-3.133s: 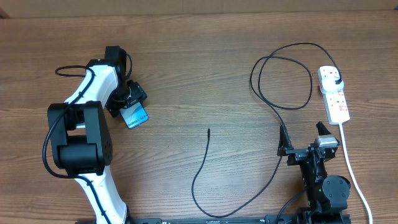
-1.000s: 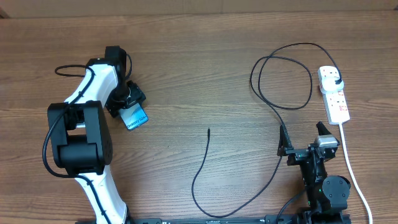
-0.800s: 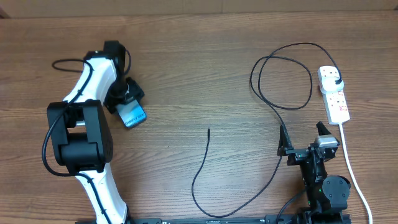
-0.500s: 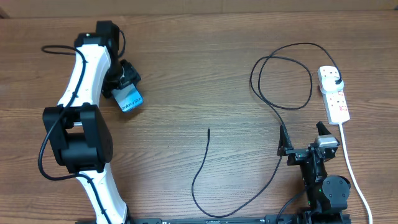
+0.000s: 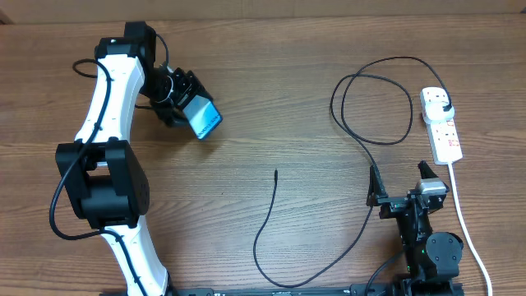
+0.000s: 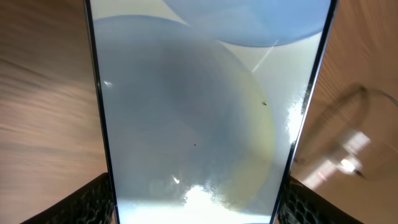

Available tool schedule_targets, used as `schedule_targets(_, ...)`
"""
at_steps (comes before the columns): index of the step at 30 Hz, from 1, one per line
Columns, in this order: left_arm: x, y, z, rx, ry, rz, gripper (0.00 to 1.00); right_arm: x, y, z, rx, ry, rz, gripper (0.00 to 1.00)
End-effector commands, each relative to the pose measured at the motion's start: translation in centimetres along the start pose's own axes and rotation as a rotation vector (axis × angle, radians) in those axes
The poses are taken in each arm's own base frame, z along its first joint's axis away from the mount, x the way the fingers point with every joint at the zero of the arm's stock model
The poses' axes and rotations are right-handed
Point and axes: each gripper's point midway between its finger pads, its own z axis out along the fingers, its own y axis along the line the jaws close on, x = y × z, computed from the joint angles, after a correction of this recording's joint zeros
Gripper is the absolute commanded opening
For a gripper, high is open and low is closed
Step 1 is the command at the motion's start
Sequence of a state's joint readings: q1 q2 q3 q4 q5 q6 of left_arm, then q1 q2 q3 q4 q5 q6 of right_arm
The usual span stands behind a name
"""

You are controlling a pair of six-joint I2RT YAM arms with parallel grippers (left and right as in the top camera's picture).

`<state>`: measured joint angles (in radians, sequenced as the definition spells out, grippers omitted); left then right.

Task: Plug charger to phone and switch on socket
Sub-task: 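Lift the phone with the left gripper and tilt it upright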

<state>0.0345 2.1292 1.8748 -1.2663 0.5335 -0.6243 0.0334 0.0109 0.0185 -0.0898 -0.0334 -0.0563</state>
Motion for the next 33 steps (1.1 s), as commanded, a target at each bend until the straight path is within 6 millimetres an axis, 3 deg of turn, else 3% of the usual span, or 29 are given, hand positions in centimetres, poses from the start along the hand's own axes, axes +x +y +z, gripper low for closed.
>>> schedule_targets(1, 3.0, -4.3, -1.4, 0.221, 0.154, -0.003, 0.04, 0.2, 0.0, 0.0, 0.004, -0.003, -0.005, 1.0)
schedule_targets(15, 8.8, -5.6, -3.7, 0.322, 0.463, -0.226, 0.04, 0.2, 0.0, 0.0, 0.004, -0.004, -0.005, 1.0)
schedule_targets(33, 10.6, -7.6, -5.7, 0.457, 0.593, -0.276, 0.04, 0.2, 0.0, 0.0, 0.004, -0.003, -0.005, 1.0)
